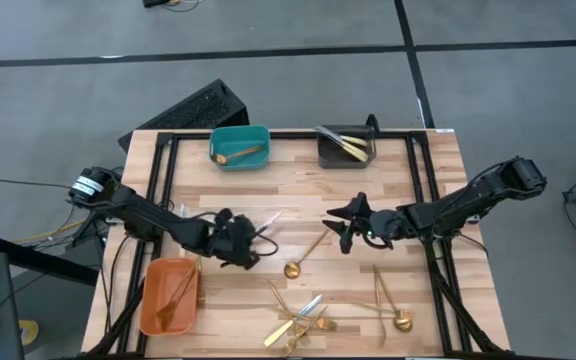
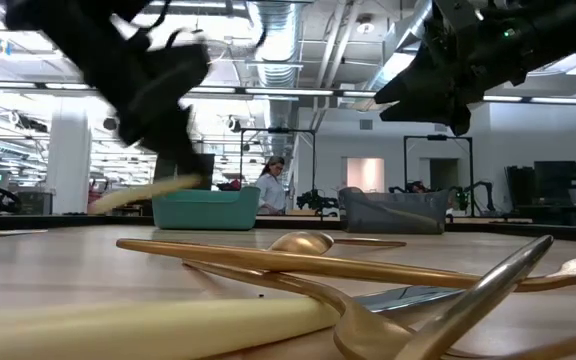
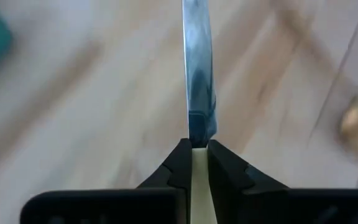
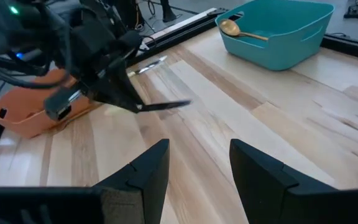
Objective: Sort silverware by color (type)
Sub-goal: Put the yellow knife into the black bin
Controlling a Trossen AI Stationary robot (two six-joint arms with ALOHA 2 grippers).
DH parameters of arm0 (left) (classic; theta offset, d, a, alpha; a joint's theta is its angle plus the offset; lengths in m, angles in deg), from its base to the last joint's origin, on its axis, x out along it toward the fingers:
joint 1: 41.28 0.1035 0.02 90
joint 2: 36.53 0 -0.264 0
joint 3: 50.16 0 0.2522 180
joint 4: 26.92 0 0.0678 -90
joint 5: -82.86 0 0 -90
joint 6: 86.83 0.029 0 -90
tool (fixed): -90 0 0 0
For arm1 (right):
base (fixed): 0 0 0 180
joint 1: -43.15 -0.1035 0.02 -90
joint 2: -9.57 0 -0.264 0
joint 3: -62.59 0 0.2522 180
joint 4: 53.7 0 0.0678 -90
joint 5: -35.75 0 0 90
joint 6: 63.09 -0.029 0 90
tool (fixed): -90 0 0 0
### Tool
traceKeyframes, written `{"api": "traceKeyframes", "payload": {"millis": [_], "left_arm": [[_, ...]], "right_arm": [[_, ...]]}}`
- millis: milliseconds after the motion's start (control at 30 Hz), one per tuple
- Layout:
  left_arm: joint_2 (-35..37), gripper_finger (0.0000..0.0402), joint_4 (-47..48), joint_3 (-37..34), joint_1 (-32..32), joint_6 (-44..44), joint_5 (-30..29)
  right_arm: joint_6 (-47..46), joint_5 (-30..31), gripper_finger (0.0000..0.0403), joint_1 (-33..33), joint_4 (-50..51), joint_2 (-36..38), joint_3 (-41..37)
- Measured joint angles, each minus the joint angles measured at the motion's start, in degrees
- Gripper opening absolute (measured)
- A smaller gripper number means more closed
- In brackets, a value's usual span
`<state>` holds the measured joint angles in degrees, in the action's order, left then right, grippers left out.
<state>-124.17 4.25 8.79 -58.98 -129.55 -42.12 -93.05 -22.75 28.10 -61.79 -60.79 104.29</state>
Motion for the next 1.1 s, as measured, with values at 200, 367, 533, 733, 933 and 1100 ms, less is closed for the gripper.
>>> {"api": "traceKeyframes", "payload": {"millis": [200,367,533,733,933,1100], "left_arm": [[0.06,0.0015,-33.08,1.61,2.56,23.65,-4.36],[-1.87,0.0015,-57.47,1.42,4.94,37.6,12.75],[-7.41,0.0014,-72.91,1.42,6.68,40.32,24.39],[-14.74,0.0014,-85.76,1.44,8.14,40.5,30.8],[-18.77,0.0014,-92.43,1.7,8.97,39.61,31.7],[-19.55,0.0014,-91.03,2.75,9.0,39.78,31.69]], "right_arm": [[3.81,-2.08,0.0193,-0.03,-9.41,-6.19,0.02],[12.74,-5.84,0.0193,-2.26,-24.37,-11.82,0.02],[22.17,-6.16,0.0193,-4.33,-34.63,-14.29,0.11],[26.06,-8.37,0.0193,-5.2,-37.76,-14.3,0.28],[26.69,-11.85,0.0193,-5.0,-37.68,-14.3,0.7],[25.81,-11.74,0.0187,-3.65,-37.82,-14.3,0.7]]}}
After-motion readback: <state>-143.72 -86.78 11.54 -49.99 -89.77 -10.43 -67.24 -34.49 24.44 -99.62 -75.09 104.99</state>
